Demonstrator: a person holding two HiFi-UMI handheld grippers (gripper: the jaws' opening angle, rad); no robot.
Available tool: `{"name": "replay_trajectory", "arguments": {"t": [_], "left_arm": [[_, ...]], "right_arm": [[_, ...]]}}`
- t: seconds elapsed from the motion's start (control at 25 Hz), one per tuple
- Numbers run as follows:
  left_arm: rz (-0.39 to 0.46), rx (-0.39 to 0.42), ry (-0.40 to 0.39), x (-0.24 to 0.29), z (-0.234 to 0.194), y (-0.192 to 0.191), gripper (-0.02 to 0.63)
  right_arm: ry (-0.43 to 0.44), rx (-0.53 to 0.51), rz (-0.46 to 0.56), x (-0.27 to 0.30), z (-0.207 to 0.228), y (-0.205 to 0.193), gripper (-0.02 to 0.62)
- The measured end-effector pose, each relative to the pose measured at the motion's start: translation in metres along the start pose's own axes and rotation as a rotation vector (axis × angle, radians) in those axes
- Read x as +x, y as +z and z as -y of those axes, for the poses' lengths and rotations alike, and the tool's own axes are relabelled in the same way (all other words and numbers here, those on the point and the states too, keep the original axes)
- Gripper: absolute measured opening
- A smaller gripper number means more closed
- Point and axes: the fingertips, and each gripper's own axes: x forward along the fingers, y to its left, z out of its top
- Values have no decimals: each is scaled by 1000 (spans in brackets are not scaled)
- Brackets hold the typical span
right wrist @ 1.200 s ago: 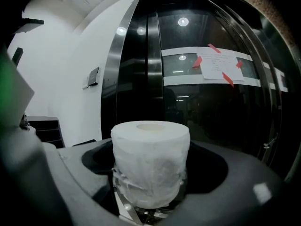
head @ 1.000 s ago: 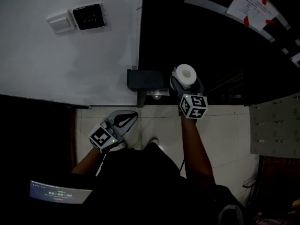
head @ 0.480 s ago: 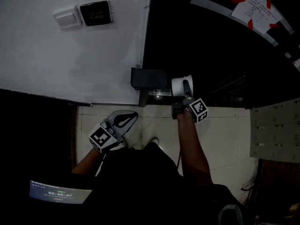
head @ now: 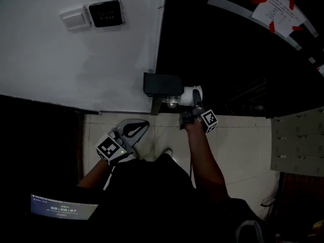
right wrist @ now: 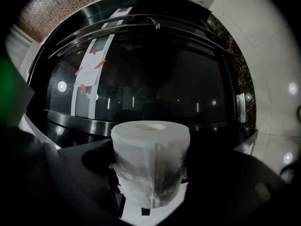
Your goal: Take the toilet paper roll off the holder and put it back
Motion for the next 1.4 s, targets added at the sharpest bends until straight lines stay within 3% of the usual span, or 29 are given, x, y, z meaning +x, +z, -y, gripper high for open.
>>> {"name": "replay_trajectory", "arguments": {"t": [0.88,1.4], "left_arm": [[2,0,16,-10,-3,-1,5],[3,-7,36,-21,-9,-5,5]], "right_arm": [[10,44,-116,11,0,-80,439],[25,41,-123,13,-4,-136,439]]}}
